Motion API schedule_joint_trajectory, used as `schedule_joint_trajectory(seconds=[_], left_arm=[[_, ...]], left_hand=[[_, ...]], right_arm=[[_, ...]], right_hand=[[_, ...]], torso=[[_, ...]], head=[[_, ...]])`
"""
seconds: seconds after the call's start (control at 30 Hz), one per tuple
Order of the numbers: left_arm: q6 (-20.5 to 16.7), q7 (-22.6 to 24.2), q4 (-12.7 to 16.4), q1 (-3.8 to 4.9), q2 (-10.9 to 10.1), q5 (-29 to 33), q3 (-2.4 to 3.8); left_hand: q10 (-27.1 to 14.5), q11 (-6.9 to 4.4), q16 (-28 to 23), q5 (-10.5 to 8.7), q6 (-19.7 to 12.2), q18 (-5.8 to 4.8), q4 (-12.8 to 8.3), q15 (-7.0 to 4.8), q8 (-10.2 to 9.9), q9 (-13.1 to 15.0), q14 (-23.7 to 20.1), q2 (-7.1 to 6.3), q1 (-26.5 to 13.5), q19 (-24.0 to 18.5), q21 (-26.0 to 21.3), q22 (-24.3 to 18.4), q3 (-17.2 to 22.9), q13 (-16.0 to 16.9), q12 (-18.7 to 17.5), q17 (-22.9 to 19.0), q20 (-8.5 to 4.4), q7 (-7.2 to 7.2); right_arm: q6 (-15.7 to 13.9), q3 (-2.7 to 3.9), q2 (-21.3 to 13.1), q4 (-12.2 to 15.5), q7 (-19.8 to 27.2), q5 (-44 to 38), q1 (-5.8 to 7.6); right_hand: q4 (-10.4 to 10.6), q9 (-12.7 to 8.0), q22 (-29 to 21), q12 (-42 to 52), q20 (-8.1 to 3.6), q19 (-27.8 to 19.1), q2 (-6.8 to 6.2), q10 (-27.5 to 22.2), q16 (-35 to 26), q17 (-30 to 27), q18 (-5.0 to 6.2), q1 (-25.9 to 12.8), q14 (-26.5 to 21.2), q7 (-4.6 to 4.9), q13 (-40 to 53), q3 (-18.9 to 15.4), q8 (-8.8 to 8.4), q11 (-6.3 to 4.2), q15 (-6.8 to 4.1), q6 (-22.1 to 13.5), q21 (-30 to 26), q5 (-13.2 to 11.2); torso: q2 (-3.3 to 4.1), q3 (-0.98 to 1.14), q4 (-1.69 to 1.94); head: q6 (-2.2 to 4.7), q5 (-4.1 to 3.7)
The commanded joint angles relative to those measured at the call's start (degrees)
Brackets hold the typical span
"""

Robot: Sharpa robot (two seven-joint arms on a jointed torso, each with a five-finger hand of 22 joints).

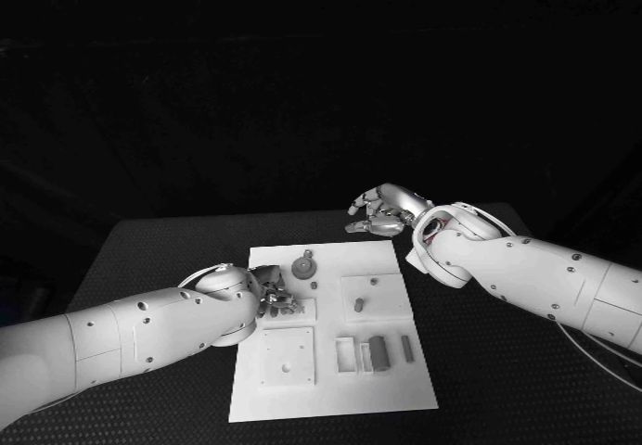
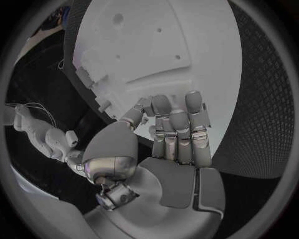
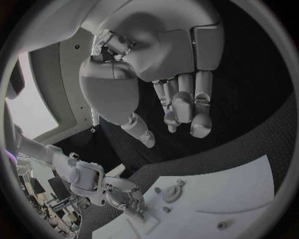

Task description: Assemble the parts on the task board

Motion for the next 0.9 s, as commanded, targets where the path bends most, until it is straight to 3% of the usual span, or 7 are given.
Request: schedule_joint_trajectory(seconds=[0.03, 0.43, 0.7, 0.9], left_arm=[[0.7, 0.1, 0.1, -0.48, 0.2, -2.4, -0.36], [1.0, 0.3, 0.0, -0.48, 0.3, -2.4, -0.36], [0.9, 0.4, 0.0, -0.48, 0.2, -2.3, -0.36], [0.8, 0.4, 0.0, -0.48, 0.0, -2.2, -0.35]], left_hand=[[0.3, -0.31, 0.3, 0.14, 0.5, -0.82, 0.3, -0.41, 0.3, -0.1, -0.1, 0.58, 1.6, 0.1, 0.2, 1.1, 0.4, -0.1, 0.2, -0.1, -0.23, -0.07], [0.3, -0.4, 0.4, 0.15, 0.6, -0.75, 4.5, -0.5, 0.3, -0.2, 0.0, -4.64, -3.4, 0.3, 0.0, 1.0, 0.4, -0.3, 0.2, -0.5, -0.37, -0.17], [0.4, -0.5, 0.5, 0.15, 0.6, -0.63, 6.8, -0.61, 0.3, -0.2, 0.0, -6.77, -5.6, 0.4, -0.2, 1.0, 1.0, -0.4, 0.3, -0.7, -0.5, -0.27], [0.3, -0.52, 0.6, 0.15, 0.6, -0.61, 7.3, -0.63, 0.3, -0.2, 0.0, -7.1, -5.9, 0.4, -0.2, 1.1, 1.3, -0.4, 0.3, -0.8, -0.51, -0.28]], right_arm=[[0.6, 0.03, -0.1, 0.1, 0.1, -0.1, -0.03], [0.6, 0.03, -0.1, 0.1, 0.1, -0.1, -0.03], [0.6, 0.03, -0.1, 0.1, 0.1, -0.1, -0.03], [0.6, 0.03, -0.1, 0.1, 0.1, -0.1, -0.03]], right_hand=[[0.3, 0.0, 0.8, 0.2, -0.42, 0.1, -0.02, -0.3, -0.4, 0.1, 3.61, -0.4, -0.1, 1.15, -0.1, 0.0, -0.14, 0.05, 0.24, -0.5, -0.4, 0.2], [0.3, 0.0, 0.8, 0.2, -0.41, 0.1, -0.06, -0.3, -0.4, 0.1, 3.61, -0.5, -0.1, 1.15, -0.1, 0.0, -0.16, 0.05, 0.25, -0.6, -0.4, 0.2], [0.4, 0.0, 0.8, 0.2, -0.41, 0.1, -0.09, -0.3, -0.4, 0.1, 3.61, -0.5, -0.1, 1.16, -0.1, -0.1, -0.16, 0.06, 0.25, -0.6, -0.4, 0.2], [0.4, 0.0, 0.8, 0.2, -0.41, 0.1, -0.1, -0.3, -0.4, 0.1, 3.61, -0.6, -0.1, 1.16, -0.1, -0.1, -0.17, 0.06, 0.25, -0.6, -0.4, 0.2]], torso=[[0.02, 0.01, -0.02], [0.02, 0.0, -0.04], [0.02, 0.0, 0.0], [0.03, -0.04, -0.02]], head=[[0.0, -0.03], [0.01, -0.06], [0.03, -0.14], [0.01, -0.15]])
